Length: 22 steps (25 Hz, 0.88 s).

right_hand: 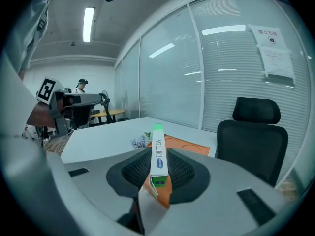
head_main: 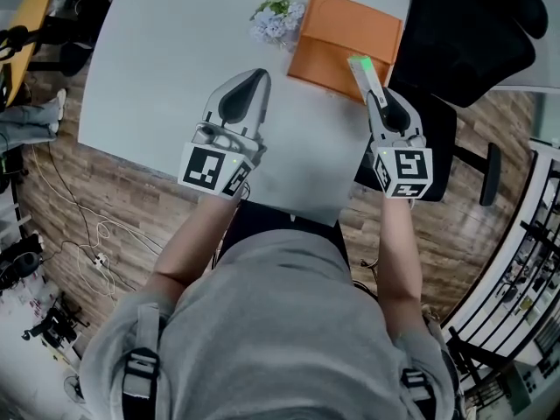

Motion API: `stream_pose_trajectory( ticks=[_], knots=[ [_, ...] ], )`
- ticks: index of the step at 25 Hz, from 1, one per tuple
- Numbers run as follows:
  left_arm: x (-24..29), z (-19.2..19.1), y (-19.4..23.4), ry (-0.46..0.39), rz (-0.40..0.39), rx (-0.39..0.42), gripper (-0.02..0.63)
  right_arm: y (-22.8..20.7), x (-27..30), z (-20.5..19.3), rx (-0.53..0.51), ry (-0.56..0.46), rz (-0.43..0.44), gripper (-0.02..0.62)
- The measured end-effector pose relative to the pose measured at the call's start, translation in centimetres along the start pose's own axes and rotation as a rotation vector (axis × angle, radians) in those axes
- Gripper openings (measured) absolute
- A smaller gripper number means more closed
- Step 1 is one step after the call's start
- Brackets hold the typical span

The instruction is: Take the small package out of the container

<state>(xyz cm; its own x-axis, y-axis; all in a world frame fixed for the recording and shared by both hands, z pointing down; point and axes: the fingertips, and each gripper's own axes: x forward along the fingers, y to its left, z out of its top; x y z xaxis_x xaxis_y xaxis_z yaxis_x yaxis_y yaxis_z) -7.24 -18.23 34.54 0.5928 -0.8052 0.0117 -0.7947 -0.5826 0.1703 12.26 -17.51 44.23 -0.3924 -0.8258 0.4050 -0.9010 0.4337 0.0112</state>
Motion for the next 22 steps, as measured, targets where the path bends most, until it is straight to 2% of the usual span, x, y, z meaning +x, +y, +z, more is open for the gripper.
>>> stream_pose_trajectory(
  ticks=[4,8,14,22],
  knots=[
    [-0.2,0.3,-0.8,0.000,0.000,0.001,0.020,1.1,-2.3,-2.1,-0.003,0.034,0.017,0.115],
    [-1.9,-0.2,-1.8,0.002,0.001,0.006,0.020,3.5,-4.5,-6.6,0.031,0.093,0.028,0.115],
    [-3.2,-0.4,-2.8,0.007,0.003,0.014,0.020,5.6,-5.4,-11.6,0.027,0.180,0.042,0.114],
    [-4.5,-1.2,-2.9,0.027,0.011,0.025,0.020,5.5,-6.3,-11.9,0.033,0.156,-0.007,0.114]
  ],
)
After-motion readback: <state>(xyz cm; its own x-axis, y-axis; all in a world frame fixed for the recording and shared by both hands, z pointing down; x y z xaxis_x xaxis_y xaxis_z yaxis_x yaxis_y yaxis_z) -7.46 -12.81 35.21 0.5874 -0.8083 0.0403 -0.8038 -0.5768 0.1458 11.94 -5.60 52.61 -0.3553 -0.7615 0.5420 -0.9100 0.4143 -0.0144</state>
